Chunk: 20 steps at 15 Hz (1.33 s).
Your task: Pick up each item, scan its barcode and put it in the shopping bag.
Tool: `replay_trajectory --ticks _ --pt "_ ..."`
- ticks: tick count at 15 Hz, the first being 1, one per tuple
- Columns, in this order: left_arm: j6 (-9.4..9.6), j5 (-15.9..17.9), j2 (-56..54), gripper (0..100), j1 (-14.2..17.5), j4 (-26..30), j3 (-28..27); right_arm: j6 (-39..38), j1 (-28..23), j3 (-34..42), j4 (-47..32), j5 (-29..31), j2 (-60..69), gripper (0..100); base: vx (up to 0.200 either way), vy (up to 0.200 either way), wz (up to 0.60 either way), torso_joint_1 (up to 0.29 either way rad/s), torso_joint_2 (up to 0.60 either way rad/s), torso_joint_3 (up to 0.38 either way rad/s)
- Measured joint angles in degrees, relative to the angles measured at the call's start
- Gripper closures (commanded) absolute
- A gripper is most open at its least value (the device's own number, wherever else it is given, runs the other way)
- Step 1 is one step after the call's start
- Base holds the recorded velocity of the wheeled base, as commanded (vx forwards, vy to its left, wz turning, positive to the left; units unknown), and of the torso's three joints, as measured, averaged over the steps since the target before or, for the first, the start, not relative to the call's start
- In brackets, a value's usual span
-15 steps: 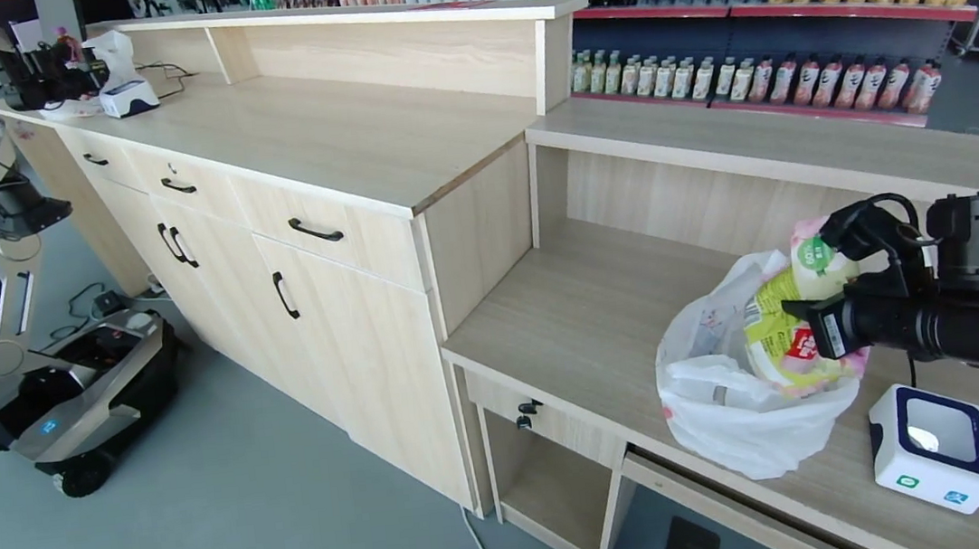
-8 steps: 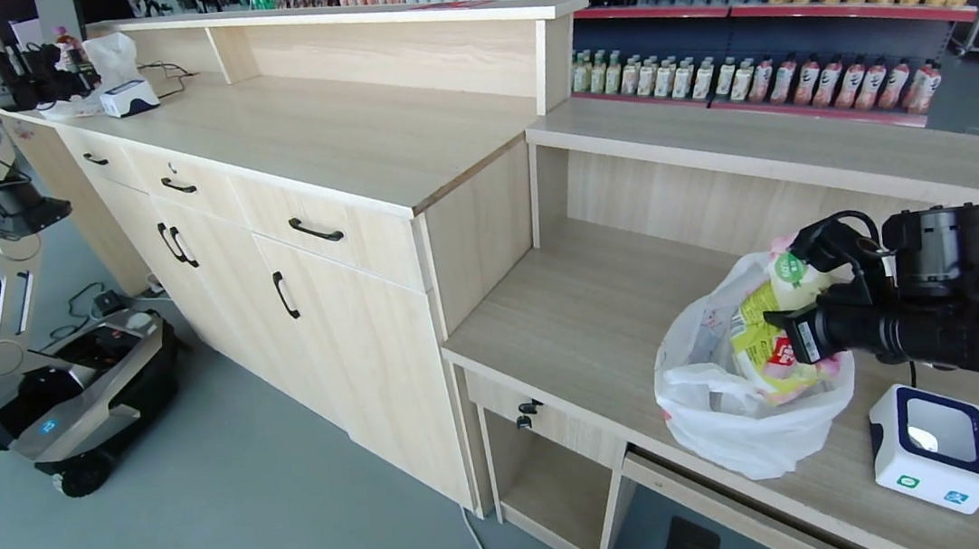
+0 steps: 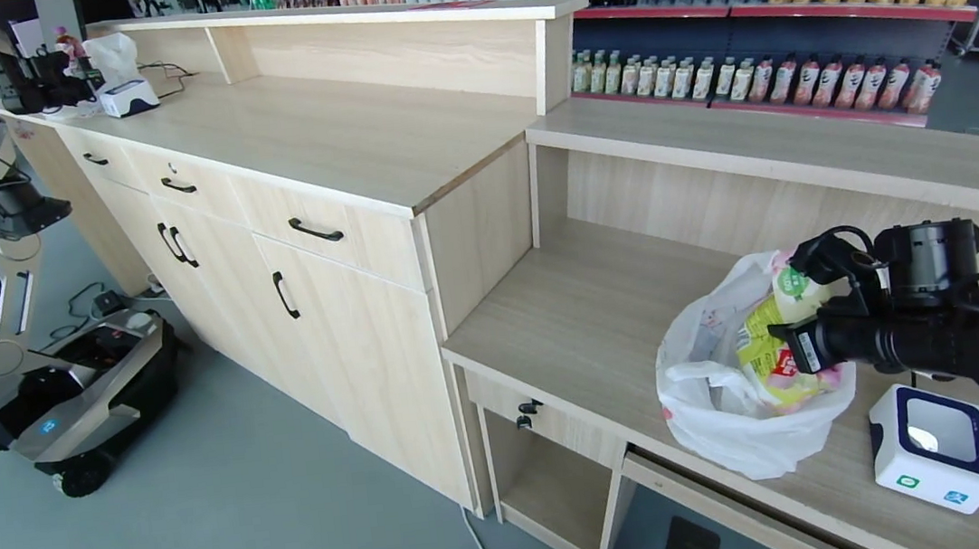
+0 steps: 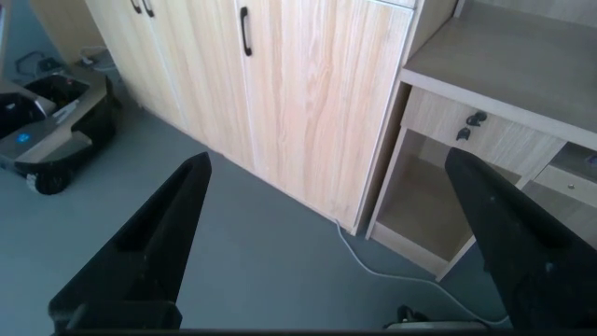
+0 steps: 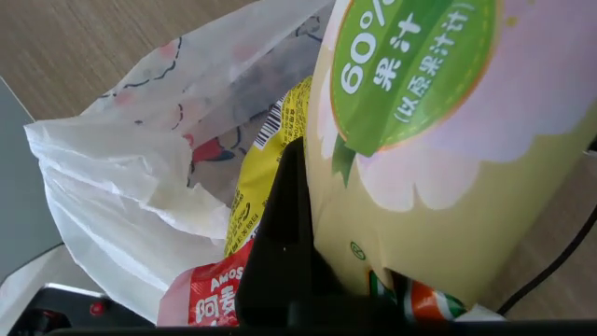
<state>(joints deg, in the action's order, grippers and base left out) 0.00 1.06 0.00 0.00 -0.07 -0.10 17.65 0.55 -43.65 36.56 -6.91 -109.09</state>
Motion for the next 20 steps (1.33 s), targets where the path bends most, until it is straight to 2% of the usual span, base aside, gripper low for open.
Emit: replay_trajectory --ticks 6,10,16,17,20 --pt "0.00 0.00 0.02 0 0.00 0.00 0.00 -1.76 -0.22 -0.33 0.04 -0.48 -2.71 100 0.000 0.000 0.00 0.000 0.00 0.000" --pt "0.00 -0.02 0.02 0 0.00 0.00 0.00 -3.97 -0.22 -0.44 3.23 -4.47 -4.66 100 0.000 0.000 0.00 0.000 0.00 0.000" --pt "0.00 0.00 0.02 0 0.00 0.00 0.00 -4.00 -0.62 -0.72 5.07 -5.10 -7.03 100 0.000 0.000 0.00 0.000 0.00 0.000" --pt "-0.02 0.00 0.02 0 0.00 0.00 0.00 -4.02 -0.85 -0.72 5.07 -5.23 -7.30 0 0.000 0.000 0.00 0.000 0.00 0.000" --pt "0.00 0.00 0.02 0 0.00 0.00 0.00 -4.05 -1.26 -0.80 5.27 -5.42 -7.75 0 0.000 0.000 0.00 0.000 0.00 0.000"
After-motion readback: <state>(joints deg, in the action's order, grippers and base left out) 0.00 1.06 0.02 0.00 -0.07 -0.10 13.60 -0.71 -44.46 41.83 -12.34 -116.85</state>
